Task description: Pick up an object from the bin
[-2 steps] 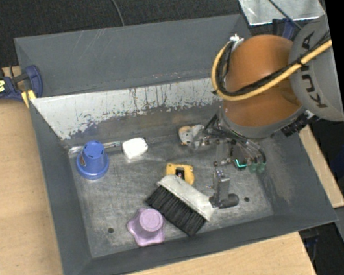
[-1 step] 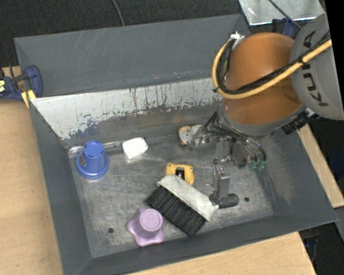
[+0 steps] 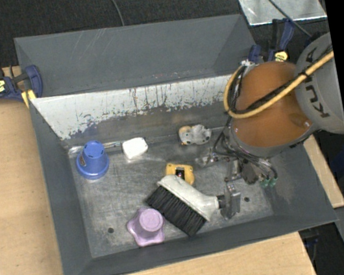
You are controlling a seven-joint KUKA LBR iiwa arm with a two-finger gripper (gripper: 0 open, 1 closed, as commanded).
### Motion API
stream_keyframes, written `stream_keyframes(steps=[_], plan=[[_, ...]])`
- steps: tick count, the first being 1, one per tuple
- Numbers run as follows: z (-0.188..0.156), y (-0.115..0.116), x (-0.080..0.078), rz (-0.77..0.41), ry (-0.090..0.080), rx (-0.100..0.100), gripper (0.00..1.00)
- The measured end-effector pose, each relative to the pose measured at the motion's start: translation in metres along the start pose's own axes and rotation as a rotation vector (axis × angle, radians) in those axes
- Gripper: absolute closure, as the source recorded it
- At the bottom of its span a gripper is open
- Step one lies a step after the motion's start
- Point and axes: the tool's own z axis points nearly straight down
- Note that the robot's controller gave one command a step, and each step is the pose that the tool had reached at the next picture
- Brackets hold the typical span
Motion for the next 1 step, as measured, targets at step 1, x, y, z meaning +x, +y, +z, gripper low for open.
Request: stream_keyframes(steps=[1], plan=[[0.0065,0.0282,0.0076,0.173,0.004,0.000,0.00]])
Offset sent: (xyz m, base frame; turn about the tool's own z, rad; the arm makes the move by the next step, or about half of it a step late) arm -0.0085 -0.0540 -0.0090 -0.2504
